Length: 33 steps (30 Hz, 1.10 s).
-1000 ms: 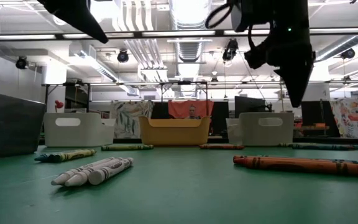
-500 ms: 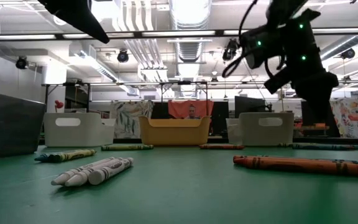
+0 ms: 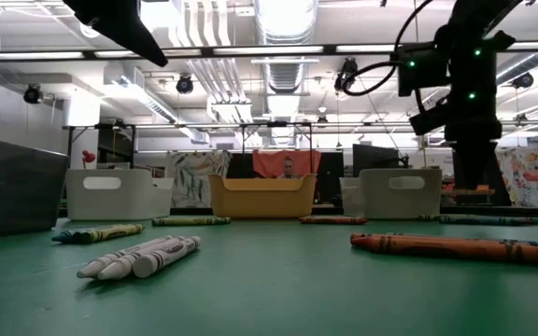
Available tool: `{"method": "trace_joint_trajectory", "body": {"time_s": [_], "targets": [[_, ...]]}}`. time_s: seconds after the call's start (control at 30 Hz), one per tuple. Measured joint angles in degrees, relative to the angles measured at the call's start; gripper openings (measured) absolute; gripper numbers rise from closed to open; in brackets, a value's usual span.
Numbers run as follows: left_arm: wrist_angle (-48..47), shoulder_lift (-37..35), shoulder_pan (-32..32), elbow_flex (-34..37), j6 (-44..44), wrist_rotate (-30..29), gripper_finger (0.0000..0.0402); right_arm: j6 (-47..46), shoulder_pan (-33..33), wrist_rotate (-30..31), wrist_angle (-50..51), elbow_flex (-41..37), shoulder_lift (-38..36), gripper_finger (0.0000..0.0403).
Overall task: Sort crayons
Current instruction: Put the green crayon into the yellow bin
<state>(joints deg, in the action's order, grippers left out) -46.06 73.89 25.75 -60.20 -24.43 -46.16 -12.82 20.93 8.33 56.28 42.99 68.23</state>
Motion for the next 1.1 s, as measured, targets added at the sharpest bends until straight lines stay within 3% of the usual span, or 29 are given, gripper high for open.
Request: {"method": "trace_joint_trajectory", "body": {"time_s": [0.13,0.27,0.53,1.1], "targets": [[0.03,0.01,0.01,0.0,-0.02,-0.02,0.0077,-0.99,0.9,-0.21,-0.01,0.37,0.15,0.0056],[0.02,0.02,0.01,0.01,-0.04,-0.01,0.0077,-9.56,1.86,-0.59,-0.13,0.37,1.13,0.0056],[-0.52,-0.03,0.01,0.02,2.42,-0.04,0.0077,-11.72,1.9,-0.91,-1.46,0.12,3.93,0.0057],[-2.17,-6.26,0.01,0.02,3.33,-1.48,0.0077,-3.8,1.88,-0.82,-1.33,0.12,10.7,0.0057]]}}
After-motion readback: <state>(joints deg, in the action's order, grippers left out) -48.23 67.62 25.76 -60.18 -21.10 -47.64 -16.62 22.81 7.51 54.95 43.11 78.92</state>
